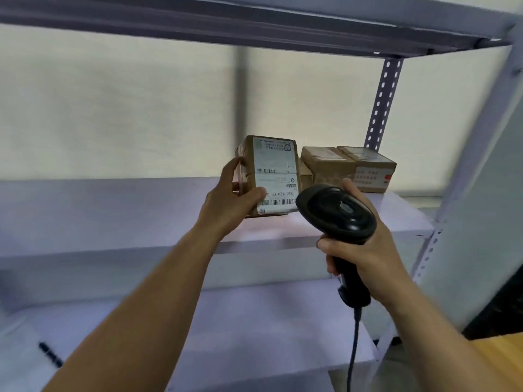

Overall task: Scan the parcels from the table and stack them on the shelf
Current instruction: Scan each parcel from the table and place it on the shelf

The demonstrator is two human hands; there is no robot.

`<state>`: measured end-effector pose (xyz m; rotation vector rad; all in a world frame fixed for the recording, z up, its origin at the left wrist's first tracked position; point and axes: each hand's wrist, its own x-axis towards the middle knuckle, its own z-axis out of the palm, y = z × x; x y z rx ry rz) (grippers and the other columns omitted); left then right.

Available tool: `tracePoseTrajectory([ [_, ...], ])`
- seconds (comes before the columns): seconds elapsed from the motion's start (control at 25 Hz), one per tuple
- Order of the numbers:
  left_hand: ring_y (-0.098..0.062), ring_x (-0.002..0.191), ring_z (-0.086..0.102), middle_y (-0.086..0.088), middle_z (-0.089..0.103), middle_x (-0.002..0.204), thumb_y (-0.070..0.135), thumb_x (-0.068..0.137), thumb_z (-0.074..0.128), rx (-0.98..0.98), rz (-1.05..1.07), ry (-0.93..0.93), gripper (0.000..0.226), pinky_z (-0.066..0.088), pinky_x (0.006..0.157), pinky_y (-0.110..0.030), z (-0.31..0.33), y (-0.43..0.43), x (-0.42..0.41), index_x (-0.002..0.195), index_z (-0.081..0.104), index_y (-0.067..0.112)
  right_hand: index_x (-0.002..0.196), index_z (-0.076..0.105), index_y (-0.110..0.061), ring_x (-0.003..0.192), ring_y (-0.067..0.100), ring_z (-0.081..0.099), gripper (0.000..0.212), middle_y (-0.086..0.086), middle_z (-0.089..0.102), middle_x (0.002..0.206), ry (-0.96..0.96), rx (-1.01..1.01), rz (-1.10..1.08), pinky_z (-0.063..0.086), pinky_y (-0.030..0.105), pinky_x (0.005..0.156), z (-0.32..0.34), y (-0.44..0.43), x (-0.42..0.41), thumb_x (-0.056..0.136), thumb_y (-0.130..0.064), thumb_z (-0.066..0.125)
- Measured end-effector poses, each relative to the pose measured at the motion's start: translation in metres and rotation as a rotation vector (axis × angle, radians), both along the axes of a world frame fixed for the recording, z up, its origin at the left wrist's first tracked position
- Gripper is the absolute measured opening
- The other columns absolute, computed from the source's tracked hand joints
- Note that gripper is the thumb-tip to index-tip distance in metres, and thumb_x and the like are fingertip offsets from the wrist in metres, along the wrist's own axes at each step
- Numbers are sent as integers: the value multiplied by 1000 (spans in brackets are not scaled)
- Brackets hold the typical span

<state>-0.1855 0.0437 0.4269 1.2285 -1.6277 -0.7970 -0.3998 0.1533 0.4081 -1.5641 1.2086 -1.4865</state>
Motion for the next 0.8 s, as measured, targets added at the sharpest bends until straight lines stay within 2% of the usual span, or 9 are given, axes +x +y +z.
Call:
tracePoseTrajectory([
  [0.08, -18, 102, 62, 9, 62, 107, 51, 68, 57, 33, 72, -21, 84, 49, 95, -41, 1, -3, 17, 145, 22, 46, 132, 41, -59, 49, 30, 58, 101, 10, 70, 84, -7, -7, 41, 50, 36, 51, 0, -11, 13, 70, 11, 78],
  [0.16, -18, 101, 63, 12, 62, 103, 53, 66, 54, 67, 137, -37, 85, 49, 95, -41, -2, -7, 35, 145, 23, 45, 135, 40, -58, 48, 29, 58, 101, 11, 71, 85, -23, 9, 88, 50, 36, 50, -1, -20, 25, 65, 5, 78],
  [0.24, -20, 104, 61, 7, 64, 114, 54, 70, 51, 103, 185, -52, 81, 47, 92, -36, -7, -10, 49, 145, 24, 43, 140, 37, -52, 48, 29, 58, 103, 10, 71, 86, -30, 33, 118, 50, 36, 50, -3, -25, 37, 63, 1, 78],
  [0.32, -23, 111, 57, 0, 60, 128, 49, 83, 50, 114, 209, -80, 70, 43, 88, -33, -11, -15, 57, 147, 21, 42, 138, 38, -54, 49, 29, 58, 100, 11, 70, 92, -27, 38, 131, 50, 35, 50, -6, -30, 45, 61, -3, 77],
  [0.44, -26, 123, 51, -3, 50, 142, 43, 98, 43, 50, 203, -186, 58, 39, 92, -32, -14, -21, 57, 150, 17, 37, 136, 40, -54, 48, 29, 58, 100, 9, 70, 94, -17, 34, 136, 51, 36, 49, -8, -36, 52, 66, 5, 80],
  [0.56, -25, 127, 48, -4, 46, 146, 55, 89, 56, 20, 108, -329, 70, 39, 105, -38, -20, -27, 57, 148, 26, 34, 142, 37, -47, 49, 31, 57, 102, 10, 70, 95, -3, 40, 129, 52, 40, 49, -7, -41, 55, 72, 17, 73],
  [0.64, -25, 124, 50, -5, 48, 142, 43, 86, 66, 19, 93, -365, 70, 41, 105, -38, -23, -37, 57, 145, 30, 33, 140, 37, -49, 50, 31, 57, 101, 12, 69, 95, 12, 40, 115, 52, 39, 50, -7, -45, 55, 72, 17, 72],
  [0.72, -27, 121, 51, -7, 51, 139, 29, 88, 63, 0, 116, -379, 64, 42, 101, -36, -22, -50, 56, 144, 31, 31, 139, 37, -51, 51, 31, 58, 100, 15, 68, 98, 28, 39, 96, 52, 37, 50, -8, -49, 53, 73, 16, 72],
  [0.8, -28, 121, 51, -8, 52, 138, 24, 90, 61, -1, 114, -378, 62, 42, 100, -35, -19, -65, 53, 144, 32, 29, 141, 36, -51, 51, 31, 58, 100, 16, 66, 105, 34, 37, 74, 53, 37, 51, -8, -55, 52, 74, 15, 72],
])
